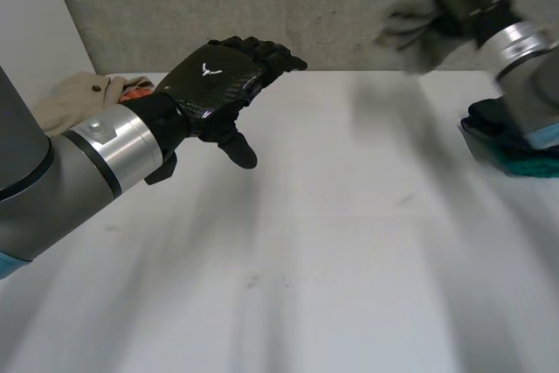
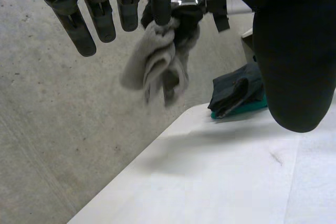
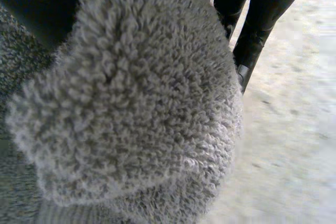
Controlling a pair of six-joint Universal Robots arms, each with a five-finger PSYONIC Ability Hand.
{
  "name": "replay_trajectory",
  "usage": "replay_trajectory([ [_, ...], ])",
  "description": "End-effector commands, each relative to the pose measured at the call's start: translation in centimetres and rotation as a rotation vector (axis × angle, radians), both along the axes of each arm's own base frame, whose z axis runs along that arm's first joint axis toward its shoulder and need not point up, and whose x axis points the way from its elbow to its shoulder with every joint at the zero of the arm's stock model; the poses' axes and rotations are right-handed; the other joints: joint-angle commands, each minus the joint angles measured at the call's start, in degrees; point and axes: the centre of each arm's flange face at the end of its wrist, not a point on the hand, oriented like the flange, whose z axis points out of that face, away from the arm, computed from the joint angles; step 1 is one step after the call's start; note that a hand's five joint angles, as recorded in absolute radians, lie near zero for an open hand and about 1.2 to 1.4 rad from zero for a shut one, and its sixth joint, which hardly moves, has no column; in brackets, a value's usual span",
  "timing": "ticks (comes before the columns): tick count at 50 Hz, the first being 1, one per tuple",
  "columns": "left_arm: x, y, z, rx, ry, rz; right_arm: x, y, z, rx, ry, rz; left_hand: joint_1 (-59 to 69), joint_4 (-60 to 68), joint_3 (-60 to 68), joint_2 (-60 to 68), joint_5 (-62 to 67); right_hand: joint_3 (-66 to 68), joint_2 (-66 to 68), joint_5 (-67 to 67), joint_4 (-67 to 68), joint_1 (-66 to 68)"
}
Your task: Fold the laundry.
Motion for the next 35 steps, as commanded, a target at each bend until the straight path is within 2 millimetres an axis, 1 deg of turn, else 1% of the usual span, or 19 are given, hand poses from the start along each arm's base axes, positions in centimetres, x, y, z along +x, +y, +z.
replay_trajectory([
  [1, -0.1, 0.1, 0.0, 0.001, 0.001, -0.003, -7.5, -4.5, 0.8, -0.069, -0.006, -0.049, 4.1, 3.9, 3.5, 3.4, 2.4, 14.4, 13.2, 16.8, 12.2, 28.3],
  [2, -0.1, 0.2, 0.0, 0.001, 0.001, -0.005, -9.1, -5.3, 0.4, -0.082, -0.009, -0.058, 4.1, 3.9, 3.5, 3.4, 2.4, 14.4, 13.2, 16.8, 12.2, 28.3],
  [5, -0.1, 0.2, 0.1, 0.000, 0.002, -0.005, -11.5, -6.6, -0.9, -0.094, -0.019, -0.055, 4.1, 3.9, 3.5, 3.4, 2.4, 14.4, 13.2, 16.8, 12.2, 28.3],
  [6, -0.1, 0.3, 0.1, 0.000, 0.002, -0.006, -12.9, -7.4, -1.9, -0.104, -0.023, -0.033, 4.1, 3.9, 3.5, 3.4, 2.4, 14.4, 13.2, 16.8, 12.2, 28.3],
  [9, -0.1, 0.3, 0.0, 0.002, 0.001, -0.006, -14.8, -8.2, -3.6, -0.087, -0.047, 0.000, 4.1, 3.9, 3.5, 3.4, 2.4, 14.4, 13.2, 16.8, 12.2, 28.3],
  [10, -0.2, 0.3, -0.1, 0.005, -0.001, -0.008, -15.9, -8.6, -5.1, -0.067, -0.063, 0.002, 4.1, 3.9, 3.5, 3.4, 2.4, 14.4, 13.2, 16.8, 12.2, 28.3],
  [13, -0.2, 0.4, -0.2, 0.008, -0.002, -0.011, -17.9, -8.9, -7.1, -0.037, -0.093, -0.016, 4.1, 3.9, 3.5, 3.4, 2.4, 14.4, 13.2, 16.8, 12.2, 28.3],
  [14, -0.2, 0.4, -0.2, 0.008, -0.002, -0.011, -19.5, -9.0, -8.5, -0.015, -0.101, -0.038, 4.1, 3.9, 3.5, 3.4, 2.4, 14.4, 13.2, 16.8, 12.2, 28.3],
  [17, -0.3, 0.4, -0.3, 0.009, -0.002, -0.012, -21.8, -9.0, -10.5, 0.016, -0.107, -0.073, 4.3, 4.1, 3.7, 3.6, 2.6, 14.4, 13.2, 16.8, 12.2, 28.3],
  [18, -0.3, 0.5, -0.2, 0.008, -0.002, -0.012, -22.9, -8.9, -12.0, 0.046, -0.111, -0.087, 4.1, 3.9, 3.5, 3.4, 2.4, 14.4, 13.2, 16.8, 12.2, 28.3],
  [21, -0.3, 0.5, -0.3, 0.009, -0.002, -0.012, -23.5, -8.7, -14.1, 0.083, -0.108, -0.086, 4.3, 4.1, 3.7, 3.6, 2.6, 14.4, 13.2, 16.8, 12.2, 28.3],
  [22, -0.3, 0.7, -0.3, 0.011, -0.003, -0.017, -23.6, -8.5, -15.4, 0.109, -0.099, -0.073, 4.3, 4.1, 3.7, 3.6, 2.6, 14.4, 13.2, 16.8, 12.2, 28.3],
  [25, -0.5, 0.8, -0.3, 0.011, -0.003, -0.022, -23.7, -8.1, -17.0, 0.141, -0.092, -0.064, 4.3, 4.1, 3.7, 3.6, 2.6, 14.4, 13.2, 16.8, 12.2, 28.3],
  [26, -0.5, 0.9, -0.4, 0.012, -0.004, -0.023, -24.5, -7.7, -17.7, 0.160, -0.091, -0.073, 4.3, 4.1, 3.7, 3.6, 2.6, 14.4, 13.2, 16.8, 12.2, 28.3],
  [29, -0.5, 0.9, -0.4, 0.015, -0.005, -0.023, -26.3, -7.0, -18.3, 0.167, -0.086, -0.103, 4.3, 4.1, 3.7, 3.6, 2.6, 14.4, 13.2, 16.8, 12.2, 28.3],
  [30, -0.5, 0.9, -0.4, 0.015, -0.005, -0.023, -26.6, -6.9, -18.2, 0.162, -0.085, -0.107, 4.3, 4.1, 3.7, 3.6, 2.6, 14.4, 13.2, 16.8, 12.2, 28.3],
  [33, -0.5, 0.9, -0.5, 0.016, -0.006, -0.025, -26.5, -6.5, -18.0, 0.148, -0.076, -0.099, 4.3, 4.1, 3.7, 3.6, 2.6, 14.4, 13.2, 16.8, 12.2, 28.3],
  [35, -0.6, 1.0, -0.4, 0.015, -0.005, -0.026, -26.4, -6.2, -18.2, 0.154, -0.076, -0.090, 4.3, 4.1, 3.7, 3.6, 2.6, 14.4, 13.2, 16.8, 12.2, 28.3],
])
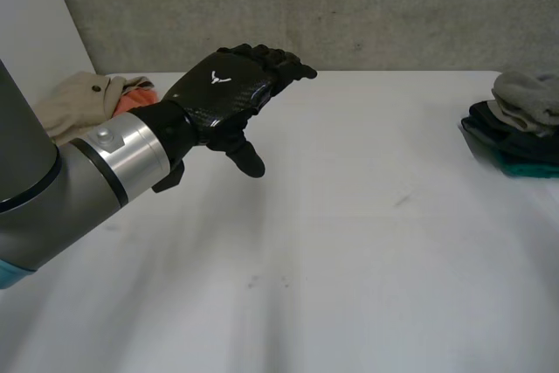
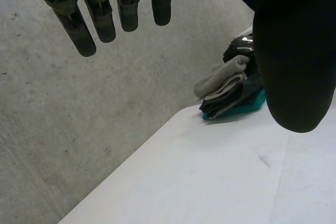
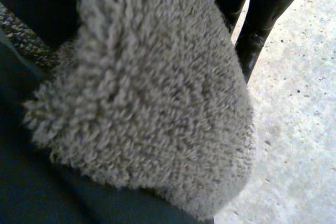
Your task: Fold the laundry.
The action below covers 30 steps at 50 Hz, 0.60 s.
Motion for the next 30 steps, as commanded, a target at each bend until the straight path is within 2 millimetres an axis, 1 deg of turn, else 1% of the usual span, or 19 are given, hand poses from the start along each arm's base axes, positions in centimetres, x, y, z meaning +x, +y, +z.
replay_trajectory([
  [1, -0.1, 0.1, 0.0, 0.003, 0.000, -0.003, -0.7, 1.2, -0.2, -0.002, 0.014, 0.005, 4.3, 4.1, 3.7, 3.4, 2.5, 14.3, 13.2, 15.6, 12.1, 27.6],
  [2, -0.1, 0.2, 0.0, 0.003, 0.000, -0.005, -0.7, 1.5, -0.4, 0.011, 0.013, 0.004, 4.3, 4.1, 3.7, 3.4, 2.5, 12.9, 11.7, 14.2, 10.6, 26.1],
  [5, -0.3, 0.5, 0.0, 0.003, 0.000, -0.015, -1.1, 1.9, 0.7, 0.014, 0.000, -0.020, 4.1, 3.9, 3.5, 3.3, 2.3, -25.2, -26.4, -23.9, -27.4, -11.9],
  [6, -0.4, 0.7, 0.0, 0.001, 0.001, -0.021, -1.6, 2.5, 1.5, 0.026, -0.008, -0.039, 4.1, 3.9, 3.5, 3.3, 2.3, -50.2, -51.3, -48.8, -52.4, -36.9],
  [7, -0.7, 1.1, 0.0, 0.001, 0.001, -0.032, -2.0, 2.9, 1.9, 0.038, -0.016, -0.053, 4.1, 3.9, 3.5, 3.3, 2.3, -55.7, -56.8, -54.4, -57.9, -42.4],
  [8, -0.8, 1.3, 0.0, 0.001, 0.001, -0.038, -2.3, 3.3, 2.3, 0.052, -0.026, -0.067, 4.1, 3.9, 3.5, 3.3, 2.3, -55.7, -56.8, -54.4, -57.9, -42.4],
  [9, -0.9, 1.4, 0.1, -0.001, 0.002, -0.043, -3.1, 4.3, 3.4, 0.084, -0.046, -0.099, 4.1, 3.9, 3.5, 3.3, 2.3, -55.7, -56.8, -54.4, -57.9, -42.4],
  [11, -0.9, 1.5, 0.2, -0.004, 0.004, -0.045, -3.9, 5.3, 4.8, 0.111, -0.065, -0.136, 4.1, 3.9, 3.5, 3.3, 2.3, -55.7, -56.8, -54.4, -57.9, -42.4],
  [12, -0.9, 1.6, 0.3, -0.004, 0.004, -0.046, -4.7, 6.4, 6.2, 0.141, -0.084, -0.168, 4.1, 3.9, 3.5, 3.3, 2.3, -55.7, -56.8, -54.4, -57.9, -42.4],
  [15, -0.9, 1.6, 0.3, -0.004, 0.004, -0.046, -6.0, 8.1, 7.6, 0.197, -0.119, -0.219, 4.1, 3.9, 3.5, 3.3, 2.3, -55.7, -56.8, -54.4, -57.9, -42.4],
  [16, -0.9, 1.7, 0.3, -0.005, 0.004, -0.046, -7.0, 9.1, 8.5, 0.230, -0.134, -0.258, 4.1, 3.9, 3.5, 3.3, 2.3, -55.7, -56.8, -54.4, -57.9, -42.4],
  [19, -0.9, 1.7, 0.3, -0.005, 0.004, -0.046, -9.2, 10.4, 9.3, 0.267, -0.140, -0.343, 3.9, 3.7, 3.3, 3.1, 2.1, -55.7, -56.8, -54.4, -57.9, -42.4],
  [20, -0.9, 1.6, 0.4, -0.007, 0.005, -0.045, -10.8, 11.2, 9.8, 0.281, -0.127, -0.415, 3.9, 3.7, 3.3, 3.1, 2.1, -55.7, -56.8, -54.4, -57.9, -42.4],
  [23, -0.8, 1.6, 0.4, -0.010, 0.006, -0.043, -13.2, 11.9, 11.1, 0.275, -0.076, -0.557, 3.9, 3.7, 3.3, 3.1, 2.1, -55.7, -56.8, -54.4, -57.9, -42.4],
  [24, -0.9, 1.6, 0.5, -0.012, 0.006, -0.043, -14.6, 12.1, 12.5, 0.255, -0.027, -0.667, 3.7, 3.6, 3.2, 2.9, 2.0, -55.7, -56.8, -54.4, -57.9, -42.4],
  [27, -0.6, 1.3, 1.0, -0.029, 0.015, -0.029, -16.2, 12.1, 14.7, 0.222, 0.050, -0.834, 3.7, 3.6, 3.2, 2.9, 2.0, -55.7, -56.8, -54.4, -57.9, -42.4],
  [28, -0.4, 1.1, 1.6, -0.044, 0.022, -0.011, -16.6, 12.1, 15.6, 0.204, 0.085, -0.927, 3.7, 3.6, 3.2, 2.9, 2.0, -55.7, -56.8, -54.4, -57.9, -42.4],
  [29, -0.2, 0.9, 1.7, -0.052, 0.025, 0.004, -16.4, 11.9, 16.3, 0.183, 0.101, -0.950, 3.6, 3.4, 3.0, 2.8, 1.8, -55.7, -56.8, -54.4, -57.9, -42.4],
  [30, 0.0, 0.5, 2.0, -0.062, 0.029, 0.027, -15.5, 11.5, 17.0, 0.157, 0.110, -0.955, 3.4, 3.2, 2.8, 2.6, 1.6, -55.7, -56.8, -54.4, -57.9, -42.4],
])
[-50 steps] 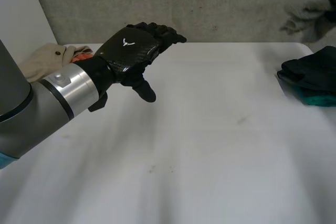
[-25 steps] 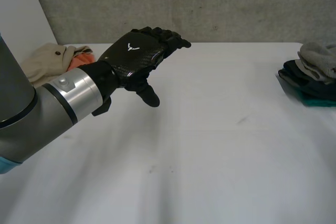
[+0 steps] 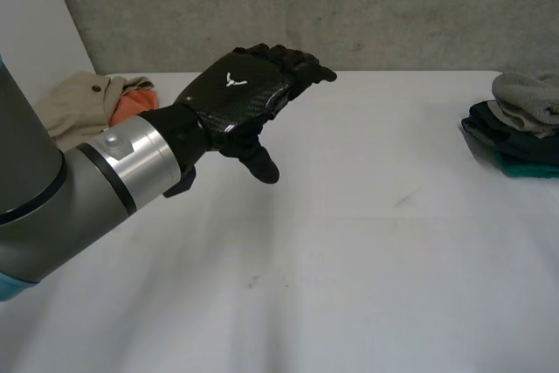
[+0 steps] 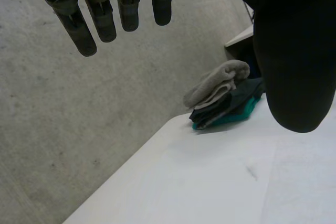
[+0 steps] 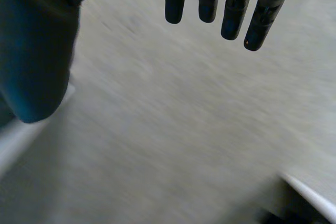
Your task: Fold the laundry.
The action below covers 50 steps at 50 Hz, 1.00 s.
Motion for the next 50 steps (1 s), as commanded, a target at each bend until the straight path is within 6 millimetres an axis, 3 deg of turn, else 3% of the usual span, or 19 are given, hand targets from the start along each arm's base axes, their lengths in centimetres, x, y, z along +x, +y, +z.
replay_trajectory([
  [1, 1.1, -1.6, 1.7, -0.059, 0.029, 0.096, 1.2, -1.1, 6.9, -0.083, 0.242, -0.291, 3.1, 2.9, 2.5, 2.3, 1.3, -2.4, -2.6, -3.9, -3.5, -1.6],
  [4, 3.0, -4.6, 2.9, -0.122, 0.064, 0.261, 7.7, -1.8, 9.7, -0.202, 0.236, -0.157, 2.1, 1.9, 1.5, 1.3, 0.3, -2.4, -2.6, -3.9, -3.5, -1.6],
  [5, 3.5, -5.3, 3.1, -0.138, 0.070, 0.298, 11.7, -1.5, 11.3, -0.276, 0.214, -0.064, 1.9, 1.7, 1.3, 1.1, 0.1, -2.4, -2.6, -3.9, -3.5, -1.6],
  [10, 9.3, -12.3, 3.9, -0.242, 0.099, 0.608, 21.4, 1.7, 11.9, -0.372, 0.126, 0.215, 0.5, 0.4, 0.0, -0.3, -1.2, -2.4, -2.6, -3.9, -3.5, -1.6],
  [12, 12.1, -15.6, 2.4, -0.246, 0.052, 0.694, 26.7, 3.7, 10.6, -0.373, 0.105, 0.398, 0.2, 0.0, -0.4, -0.6, -1.5, -2.4, -2.6, -3.9, -3.5, -1.6],
  [15, 15.0, -18.8, 0.2, -0.241, -0.015, 0.773, 33.4, 6.9, 7.3, -0.337, 0.091, 0.624, 0.2, 0.0, -0.4, -0.6, -1.5, -2.4, -2.6, -3.9, -3.5, -1.6],
  [16, 16.8, -20.9, -1.4, -0.239, -0.069, 0.818, 34.8, 7.9, 6.4, -0.320, 0.086, 0.674, 0.2, 0.0, -0.4, -0.6, -1.5, -2.4, -2.6, -3.9, -3.5, -1.6],
  [19, 18.8, -23.2, -4.3, -0.225, -0.148, 0.858, 38.2, 10.8, 3.6, -0.261, 0.084, 0.783, 0.2, 0.0, -0.4, -0.6, -1.5, -2.4, -2.6, -3.9, -3.5, -1.6],
  [23, 21.6, -27.0, -9.5, -0.205, -0.270, 0.903, 39.4, 12.2, -0.9, -0.135, 0.103, 0.819, 0.2, 0.0, -0.4, -0.6, -1.5, -2.4, -2.6, -3.9, -3.5, -1.6],
  [29, 24.3, -29.8, -14.0, -0.175, -0.311, 0.930, 39.2, 13.0, -4.0, -0.052, 0.140, 0.807, 7.4, 7.2, 6.8, 6.6, 5.7, -2.4, -2.6, -3.9, -3.5, -1.6],
  [32, 24.3, -30.2, -14.8, -0.172, -0.313, 0.926, 38.7, 12.9, -4.5, -0.034, 0.149, 0.773, 39.0, 38.8, 38.4, 38.1, 37.2, -2.4, -2.6, -3.9, -3.5, -1.6],
  [34, 23.7, -30.0, -14.6, -0.175, -0.312, 0.922, 38.4, 12.9, -4.7, -0.023, 0.145, 0.754, 68.7, 68.5, 68.1, 67.8, 66.9, -2.4, -2.6, -3.9, -3.5, -1.6],
  [35, 23.4, -29.9, -14.4, -0.178, -0.309, 0.918, 38.3, 12.9, -4.7, -0.020, 0.142, 0.746, 68.8, 68.6, 68.2, 68.0, 67.1, -2.4, -2.6, -3.9, -3.5, -1.6],
  [39, 19.6, -28.2, -11.1, -0.238, -0.271, 0.858, 38.2, 12.8, -4.8, -0.016, 0.139, 0.730, 68.8, 68.6, 68.2, 68.0, 67.1, -2.4, -2.6, -3.9, -3.5, -1.6],
  [40, 17.7, -27.0, -10.0, -0.253, -0.255, 0.820, 38.1, 12.8, -4.9, -0.012, 0.138, 0.722, 68.8, 68.6, 68.2, 68.0, 67.1, -2.4, -2.6, -3.9, -3.5, -1.6],
  [43, 14.7, -24.8, -9.0, -0.263, -0.234, 0.748, 37.8, 12.6, -4.6, -0.020, 0.137, 0.702, 68.8, 68.6, 68.2, 68.0, 67.1, -2.4, -2.6, -3.9, -3.5, -1.6],
  [47, 8.8, -19.5, -5.9, -0.272, -0.155, 0.600, 36.8, 12.1, -4.3, -0.018, 0.131, 0.626, 68.8, 68.6, 68.2, 68.0, 67.1, -2.4, -2.6, -3.9, -3.5, -1.6],
  [48, 6.4, -16.8, -5.0, -0.263, -0.118, 0.514, 36.6, 12.0, -4.2, -0.018, 0.130, 0.612, 68.8, 68.6, 68.2, 68.0, 67.1, -2.4, -2.6, -3.9, -3.5, -1.6],
  [50, 4.0, -13.9, -4.5, -0.243, -0.084, 0.411, 36.1, 11.7, -4.0, -0.011, 0.128, 0.582, 68.8, 68.6, 68.2, 68.0, 67.1, -2.4, -2.6, -3.9, -3.5, -1.6],
])
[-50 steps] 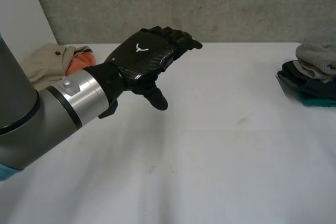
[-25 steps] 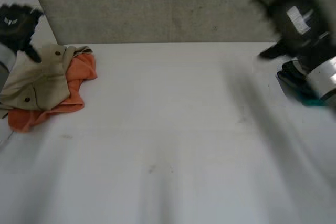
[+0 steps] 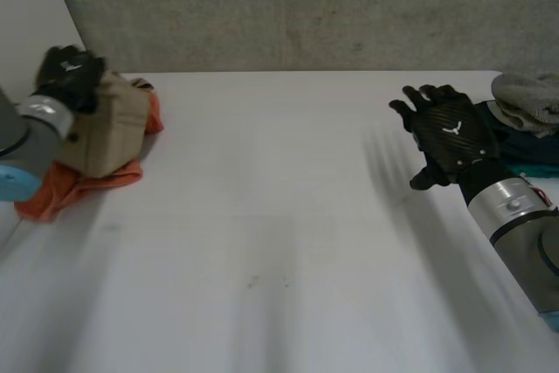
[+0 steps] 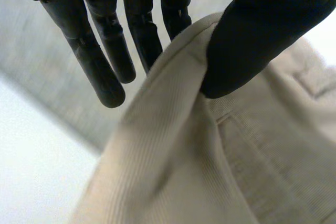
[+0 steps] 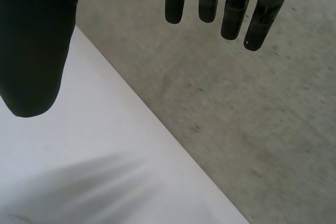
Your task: Fold the laundry.
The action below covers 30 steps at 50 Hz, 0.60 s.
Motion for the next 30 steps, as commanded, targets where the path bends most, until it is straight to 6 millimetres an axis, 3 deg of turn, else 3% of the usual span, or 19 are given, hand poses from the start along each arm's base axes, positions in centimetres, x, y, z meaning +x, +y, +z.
replay_trajectory([
  [1, -10.7, 11.8, 4.2, 0.021, 0.113, -0.381, -1.8, -1.0, 0.7, 0.005, -0.009, -0.123, 14.3, 11.5, 44.4, 11.6, 13.6, -2.3, -2.6, -3.9, -3.5, -1.6],
  [2, -12.1, 14.1, 4.5, 0.043, 0.137, -0.459, -2.0, -1.1, 0.7, 0.008, -0.008, -0.130, 14.3, 11.5, 44.4, 11.6, 13.6, -2.3, -2.6, -3.9, -3.5, -1.6],
  [6, -15.2, 19.9, 4.1, 0.129, 0.186, -0.641, -2.5, -1.3, 0.6, 0.022, -0.007, -0.150, 14.3, 11.5, 44.4, 11.6, 13.6, -2.3, -2.6, -3.9, -3.5, -1.6],
  [10, -17.1, 23.5, 2.5, 0.216, 0.201, -0.741, -2.5, -1.4, 0.6, 0.026, -0.008, -0.152, 13.8, 11.0, 43.9, 11.1, 13.1, -2.3, -2.6, -3.9, -3.5, -1.6],
  [11, -17.4, 24.0, 2.2, 0.224, 0.194, -0.751, -2.5, -1.3, 0.5, 0.027, -0.007, -0.152, -2.7, -5.5, 27.4, -5.3, -3.4, -2.3, -2.6, -3.9, -3.5, -1.6],
  [12, -17.6, 24.4, 2.0, 0.228, 0.191, -0.755, -2.5, -1.3, 0.5, 0.027, -0.007, -0.152, -22.8, -25.6, 7.3, -25.5, -23.5, -2.3, -2.6, -3.9, -3.5, -1.6],
  [13, -17.9, 24.6, 1.2, 0.254, 0.182, -0.757, -2.5, -1.3, 0.5, 0.032, -0.008, -0.149, -55.7, -58.5, -25.6, -58.4, -56.4, -2.3, -2.6, -3.9, -3.5, -1.6],
  [22, -17.1, 24.0, 0.6, 0.267, 0.175, -0.626, -2.4, -1.1, 0.6, 0.087, 0.003, -0.141, -54.7, -57.4, -24.5, -57.3, -55.4, -2.3, -2.6, -3.9, -3.5, -1.6],
  [30, -12.5, 23.9, 2.5, 0.281, 0.177, -0.369, -2.5, 0.5, 2.2, 0.260, 0.051, -0.135, -52.6, -55.4, -22.5, -55.3, -53.4, -2.3, -2.6, -3.9, -3.5, -1.6],
])
